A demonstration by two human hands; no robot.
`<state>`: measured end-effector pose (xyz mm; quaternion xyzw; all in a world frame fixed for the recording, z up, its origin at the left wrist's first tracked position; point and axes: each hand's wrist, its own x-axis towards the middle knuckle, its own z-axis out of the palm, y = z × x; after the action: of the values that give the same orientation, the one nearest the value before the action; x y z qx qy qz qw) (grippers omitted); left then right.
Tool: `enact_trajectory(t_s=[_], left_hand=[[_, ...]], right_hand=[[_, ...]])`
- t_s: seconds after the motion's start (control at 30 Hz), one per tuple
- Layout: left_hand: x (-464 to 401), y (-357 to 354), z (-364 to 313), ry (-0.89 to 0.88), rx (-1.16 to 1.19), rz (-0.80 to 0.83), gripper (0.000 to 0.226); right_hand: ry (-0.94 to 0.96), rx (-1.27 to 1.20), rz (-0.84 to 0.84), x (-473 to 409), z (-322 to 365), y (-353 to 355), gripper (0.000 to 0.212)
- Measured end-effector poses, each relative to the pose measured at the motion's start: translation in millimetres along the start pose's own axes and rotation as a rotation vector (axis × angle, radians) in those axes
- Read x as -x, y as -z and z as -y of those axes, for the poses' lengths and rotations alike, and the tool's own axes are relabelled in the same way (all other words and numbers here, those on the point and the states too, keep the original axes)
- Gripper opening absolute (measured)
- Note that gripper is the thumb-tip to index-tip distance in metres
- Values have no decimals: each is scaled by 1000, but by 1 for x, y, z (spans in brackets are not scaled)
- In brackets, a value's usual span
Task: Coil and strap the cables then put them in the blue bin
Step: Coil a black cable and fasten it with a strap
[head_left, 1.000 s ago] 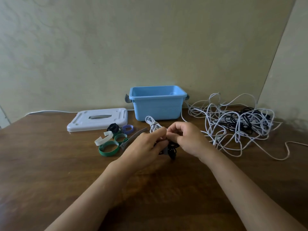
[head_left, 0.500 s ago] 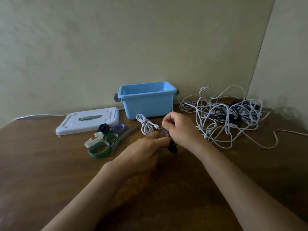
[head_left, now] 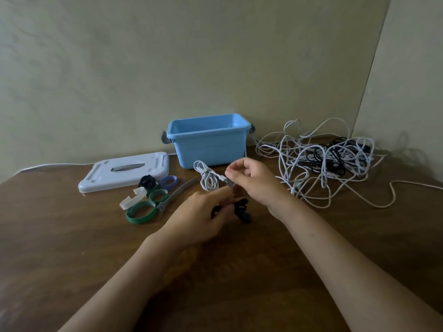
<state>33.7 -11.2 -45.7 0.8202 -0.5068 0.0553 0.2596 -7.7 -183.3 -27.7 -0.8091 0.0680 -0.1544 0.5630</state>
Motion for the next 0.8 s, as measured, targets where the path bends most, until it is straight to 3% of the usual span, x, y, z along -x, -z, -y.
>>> enact_trajectory(t_s=[0.1, 0.17, 0.43, 0.6, 0.8], left_hand=[[1, 0, 0, 26, 33, -27, 11], [1, 2, 0, 47, 65, -39, 11], [1, 6, -1, 84, 80, -66, 26], [-2, 4, 5, 127, 165, -101, 10], [-1, 1, 4, 60, 211, -64, 15]], right_hand=[[-57, -75, 64, -1, -3, -2, 42], [-106, -104, 92, -1, -4, -4, 49], [-244, -168, 126, 1, -7, -1, 30], [-173, -127, 22, 5, -2, -1, 12], [-50, -15, -40, 8, 3, -4, 12]])
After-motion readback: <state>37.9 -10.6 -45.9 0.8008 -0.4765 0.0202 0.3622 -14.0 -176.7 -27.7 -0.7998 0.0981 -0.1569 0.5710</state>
